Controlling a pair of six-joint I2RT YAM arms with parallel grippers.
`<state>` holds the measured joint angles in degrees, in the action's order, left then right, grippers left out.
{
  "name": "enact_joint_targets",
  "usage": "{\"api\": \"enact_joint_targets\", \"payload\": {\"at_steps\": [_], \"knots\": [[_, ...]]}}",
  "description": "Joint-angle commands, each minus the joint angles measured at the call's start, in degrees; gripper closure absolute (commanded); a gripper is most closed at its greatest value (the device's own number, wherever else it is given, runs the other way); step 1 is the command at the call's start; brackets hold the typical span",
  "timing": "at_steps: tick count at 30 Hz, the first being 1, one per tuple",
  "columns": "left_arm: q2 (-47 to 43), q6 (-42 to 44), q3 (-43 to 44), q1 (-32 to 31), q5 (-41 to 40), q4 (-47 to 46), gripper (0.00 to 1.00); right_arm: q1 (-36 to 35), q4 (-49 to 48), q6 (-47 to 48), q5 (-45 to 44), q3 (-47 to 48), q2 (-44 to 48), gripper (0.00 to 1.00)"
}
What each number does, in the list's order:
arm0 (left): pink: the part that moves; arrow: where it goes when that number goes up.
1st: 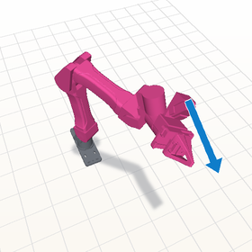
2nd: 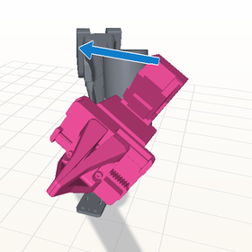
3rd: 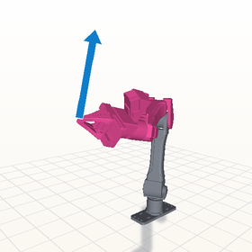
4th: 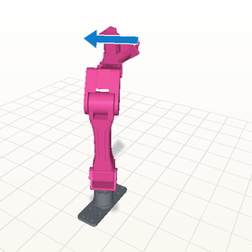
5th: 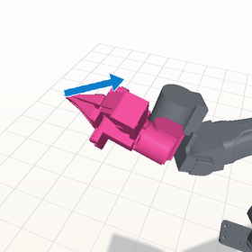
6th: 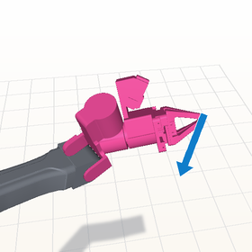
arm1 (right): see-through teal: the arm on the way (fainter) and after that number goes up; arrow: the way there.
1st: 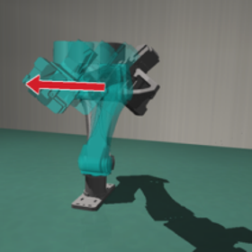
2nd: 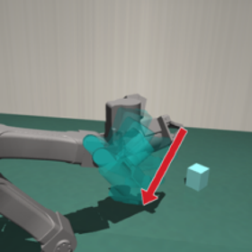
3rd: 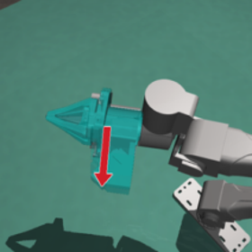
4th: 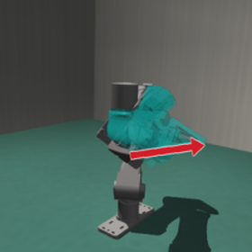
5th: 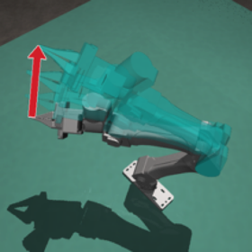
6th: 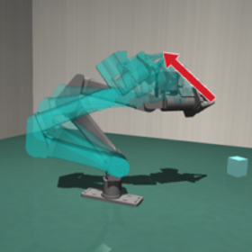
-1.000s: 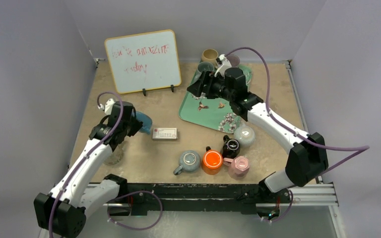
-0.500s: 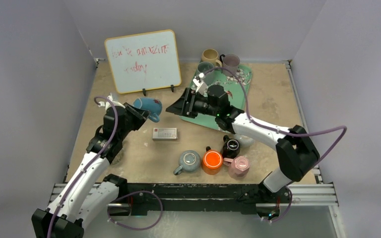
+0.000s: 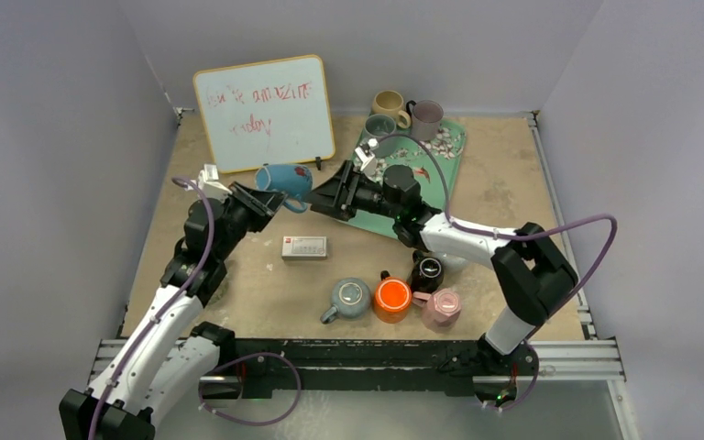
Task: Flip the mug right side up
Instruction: Turn over the cup at the center of the board.
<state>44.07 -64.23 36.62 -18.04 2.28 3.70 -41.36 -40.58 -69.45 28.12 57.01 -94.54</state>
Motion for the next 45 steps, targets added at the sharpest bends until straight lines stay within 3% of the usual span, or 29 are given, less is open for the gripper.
{"api": "enact_joint_targets", "payload": {"at_steps": [1, 12, 16, 34, 42, 45], "knots": [[-2.56, -2.77, -0.63, -0.06, 3.72, -10.84, 1.0, -0.29, -13.02, -8.06, 1.96, -0.79, -2.47, 0.27], [-2.45, -7.52, -5.91, -0.06, 8.99, -22.77, 1.0, -0.4, -20.34, -10.97, 4.38, -0.62, -3.64, 0.39], [-2.58, -7.15, -6.41, -0.06, 9.5, -23.59, 1.0, -0.43, -24.27, -13.41, 4.85, -0.92, -4.68, 0.48], [-2.88, -9.6, -12.32, -0.06, 12.12, -32.14, 1.0, -0.48, -36.32, -22.35, 5.54, 1.45, -8.49, 0.61], [-2.38, -8.4, -13.27, -0.06, 13.06, -31.71, 1.0, -0.49, -37.1, -22.49, 4.77, 0.83, -7.13, 0.99], [-3.4, -8.01, -13.48, -0.06, 12.9, -28.89, 1.0, -0.38, -36.96, -21.77, 4.23, 0.37, -6.73, 1.0]]}}
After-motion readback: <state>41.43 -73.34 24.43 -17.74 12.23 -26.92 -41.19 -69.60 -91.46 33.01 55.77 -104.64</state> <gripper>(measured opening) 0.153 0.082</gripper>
